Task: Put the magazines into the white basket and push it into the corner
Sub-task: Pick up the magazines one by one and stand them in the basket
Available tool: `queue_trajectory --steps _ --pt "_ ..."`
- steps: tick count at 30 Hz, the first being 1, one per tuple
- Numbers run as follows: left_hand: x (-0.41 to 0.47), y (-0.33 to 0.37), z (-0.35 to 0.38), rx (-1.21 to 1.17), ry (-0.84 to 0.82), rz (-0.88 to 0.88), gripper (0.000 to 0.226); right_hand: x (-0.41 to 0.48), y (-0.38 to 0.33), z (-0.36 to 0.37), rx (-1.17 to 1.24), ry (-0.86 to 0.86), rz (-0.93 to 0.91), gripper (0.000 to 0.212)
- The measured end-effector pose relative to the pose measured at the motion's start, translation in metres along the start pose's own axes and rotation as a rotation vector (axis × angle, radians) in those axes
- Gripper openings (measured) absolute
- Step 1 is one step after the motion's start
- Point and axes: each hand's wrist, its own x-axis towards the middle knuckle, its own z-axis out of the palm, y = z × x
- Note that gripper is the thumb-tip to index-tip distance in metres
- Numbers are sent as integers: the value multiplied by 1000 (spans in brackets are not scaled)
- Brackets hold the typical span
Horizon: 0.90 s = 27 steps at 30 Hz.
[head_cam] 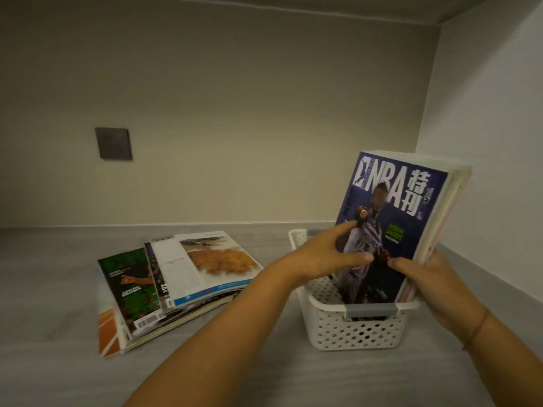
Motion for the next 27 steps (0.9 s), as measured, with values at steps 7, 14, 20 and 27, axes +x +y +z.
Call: queue_trajectory --steps 7,14,20,27 --pt "-57 -97 -124 590 731 -736 77 7 12 -7 -16 47 47 52" --pt "-111 -160 -177 653 719 -1104 123 9 16 -8 0 96 91 39" --pt "-131 -161 -205 611 700 -1018 89 9 20 -10 4 159 149 30" --pt "-139 -145 -216 453 746 -1079 78 9 22 -10 -6 202 186 28"
